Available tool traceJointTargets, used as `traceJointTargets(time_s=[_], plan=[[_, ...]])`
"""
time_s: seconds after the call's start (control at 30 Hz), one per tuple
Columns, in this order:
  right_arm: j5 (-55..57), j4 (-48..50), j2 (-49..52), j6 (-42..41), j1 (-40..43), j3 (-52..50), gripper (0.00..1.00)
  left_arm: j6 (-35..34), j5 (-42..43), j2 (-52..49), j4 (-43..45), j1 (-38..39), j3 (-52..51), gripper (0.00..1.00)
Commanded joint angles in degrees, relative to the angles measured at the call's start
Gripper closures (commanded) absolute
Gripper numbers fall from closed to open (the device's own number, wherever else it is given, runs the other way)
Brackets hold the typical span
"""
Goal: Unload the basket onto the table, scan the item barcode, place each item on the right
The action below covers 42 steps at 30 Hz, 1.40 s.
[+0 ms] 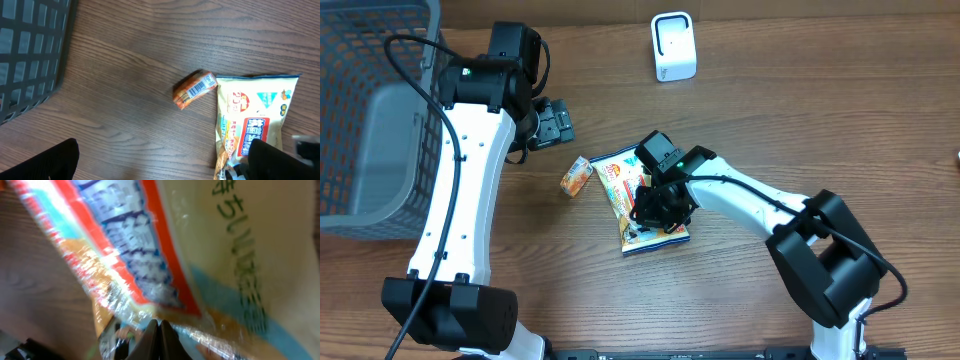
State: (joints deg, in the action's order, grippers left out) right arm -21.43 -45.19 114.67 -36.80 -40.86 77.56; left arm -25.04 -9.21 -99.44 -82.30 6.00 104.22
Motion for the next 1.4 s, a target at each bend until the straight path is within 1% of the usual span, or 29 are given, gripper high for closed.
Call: traceJointTargets(time_s=[0.0, 0.1, 0.23, 0.33, 0.47, 0.6, 0.67, 0.77, 0.87, 1.0, 1.03, 1.1, 1.13, 1.2, 1.23, 1.3, 1.37], plan=[[-0.13, -0.96, -7.19, 1.22, -0.11, 4.28, 0.96, 0.63, 0.04, -0.33, 0.07, 0.02, 0.48, 0.00], [-3.08, 0.07, -8.46, 1.18, -0.68, 4.22, 0.96, 0.63, 0.04, -0.33, 0.07, 0.02, 0.48, 0.00], [-2.67, 0.61, -7.76, 1.18, -1.46, 2.40, 0.95, 0.63, 0.04, -0.33, 0.07, 0.02, 0.48, 0.00], [-2.62, 3.21, -6.95, 0.98, -2.69, -0.61, 0.95, 0.63, 0.07, -0.33, 0.04, 0.02, 0.48, 0.00], [0.85, 4.44, -4.57, -4.22, -4.83, -5.07, 0.96, 0.63, 0.07, -0.33, 0.04, 0.02, 0.48, 0.00], [0.83, 3.39, -3.56, -5.16, -5.31, -7.19, 0.96, 0.63, 0.04, -0.33, 0.07, 0.02, 0.48, 0.00], [0.83, 2.64, -3.98, -4.55, -5.20, -6.86, 0.96, 0.63, 0.04, -0.33, 0.07, 0.02, 0.48, 0.00], [1.07, 1.66, -5.38, -1.49, -5.07, -5.53, 0.96, 0.63, 0.04, -0.33, 0.04, 0.02, 0.48, 0.00], [4.00, -1.53, -8.11, -0.35, -4.11, -3.02, 0.96, 0.63, 0.04, -0.33, 0.04, 0.02, 0.48, 0.00], [7.39, -4.48, -12.20, 5.86, -0.50, 1.70, 0.96, 0.63, 0.04, -0.33, 0.07, 0.02, 0.48, 0.00], [7.52, -4.39, -12.85, 7.63, 0.50, 2.51, 0.87, 0.63, 0.04, -0.33, 0.04, 0.02, 0.48, 0.00], [7.48, -3.06, -13.90, 11.28, 3.02, 3.91, 0.64, 0.63, 0.04, -0.33, 0.04, 0.02, 0.48, 0.00], [7.45, -2.29, -14.05, 11.82, 3.87, 4.00, 0.54, 0.63, 0.04, -0.33, 0.07, 0.02, 0.48, 0.00], [7.45, -0.22, -13.81, 11.82, 6.10, 3.89, 0.27, 0.63, 0.07, -0.33, 0.07, 0.02, 0.48, 0.00], [7.45, 0.28, -13.42, 11.89, 6.93, 3.82, 0.18, 0.63, 0.04, -0.33, 0.07, 0.02, 0.48, 0.00], [7.02, 0.61, -12.15, 14.05, 7.87, 3.82, 0.06, 0.63, 0.04, -0.33, 0.07, 0.02, 0.48, 0.00], [6.75, 0.66, -10.58, 15.69, 7.93, 3.80, 0.00, 0.63, 0.04, -0.33, 0.07, 0.02, 0.48, 0.00]])
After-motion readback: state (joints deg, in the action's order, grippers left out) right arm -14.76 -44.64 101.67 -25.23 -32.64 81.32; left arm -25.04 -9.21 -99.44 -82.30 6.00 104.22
